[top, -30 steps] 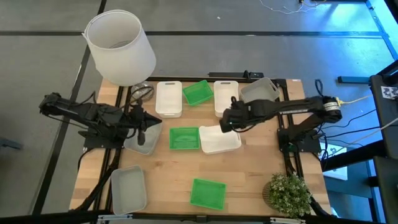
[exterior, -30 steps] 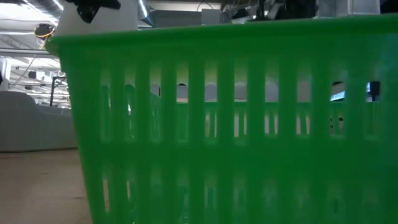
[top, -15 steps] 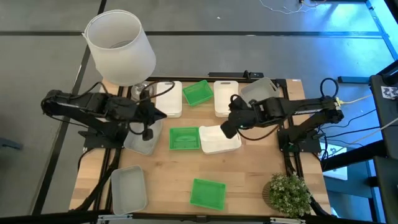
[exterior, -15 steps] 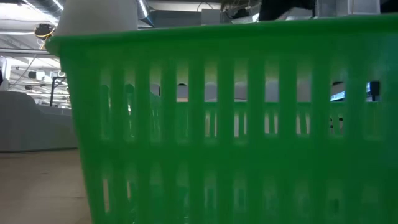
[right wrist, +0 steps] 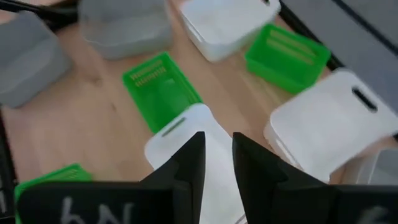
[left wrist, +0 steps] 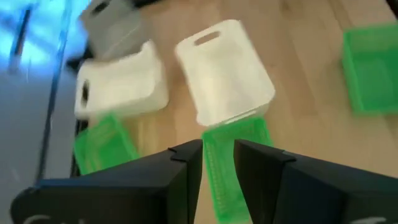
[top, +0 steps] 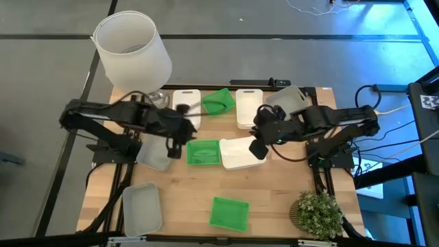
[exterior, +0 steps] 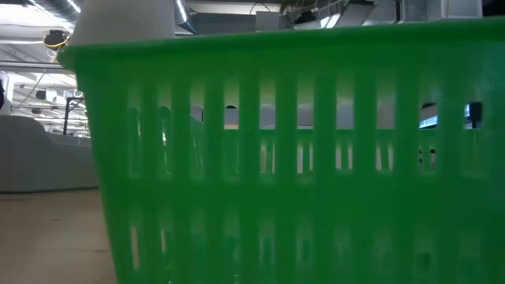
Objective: Stack baskets by color
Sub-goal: Stack the bottom white bin on top of the top right white bin
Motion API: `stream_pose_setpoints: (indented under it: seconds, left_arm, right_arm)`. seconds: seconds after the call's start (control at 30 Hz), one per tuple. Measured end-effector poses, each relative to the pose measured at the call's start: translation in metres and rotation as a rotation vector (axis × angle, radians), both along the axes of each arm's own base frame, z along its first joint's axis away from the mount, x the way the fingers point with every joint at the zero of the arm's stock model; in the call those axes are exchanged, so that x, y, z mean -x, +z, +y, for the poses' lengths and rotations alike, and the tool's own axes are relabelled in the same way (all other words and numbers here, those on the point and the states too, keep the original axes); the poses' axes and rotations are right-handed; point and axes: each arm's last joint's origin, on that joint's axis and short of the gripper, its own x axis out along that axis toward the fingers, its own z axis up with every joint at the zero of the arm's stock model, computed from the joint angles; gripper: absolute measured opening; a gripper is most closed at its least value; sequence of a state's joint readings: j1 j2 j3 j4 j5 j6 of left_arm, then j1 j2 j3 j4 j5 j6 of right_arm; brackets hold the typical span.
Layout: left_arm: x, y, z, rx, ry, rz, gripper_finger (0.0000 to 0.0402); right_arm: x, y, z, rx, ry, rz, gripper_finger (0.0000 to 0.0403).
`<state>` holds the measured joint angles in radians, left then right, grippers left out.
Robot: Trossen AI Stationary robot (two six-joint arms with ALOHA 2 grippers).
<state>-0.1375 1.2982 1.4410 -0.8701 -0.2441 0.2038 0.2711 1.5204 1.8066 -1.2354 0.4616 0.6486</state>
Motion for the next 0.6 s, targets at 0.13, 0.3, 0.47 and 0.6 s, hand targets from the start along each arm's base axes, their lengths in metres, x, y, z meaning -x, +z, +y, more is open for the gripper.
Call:
stream_pose_setpoints:
  seconds: [0.13,0.3,0.47,0.6]
  left_arm:
    - [-0.025,-0.021,-0.007,-0.083,-0.215,0.1,0.0081]
    - [-0.061,-0.048,-0.016,-0.05,-0.374,0.121,0.0083]
    - [-0.088,-0.068,-0.021,-0.041,-0.531,0.085,0.0081]
    - [-0.105,-0.084,-0.019,-0.029,-0.532,0.089,0.0083]
  right_arm:
    - [0.008,0.02,0.011,0.043,0.074,-0.057,0.0081]
    - [0.021,0.044,0.021,0.091,0.18,-0.112,0.0081]
    - [0.031,0.065,0.025,0.122,0.255,-0.172,0.0081]
    - [0.039,0.078,0.026,0.137,0.289,-0.21,0.0081]
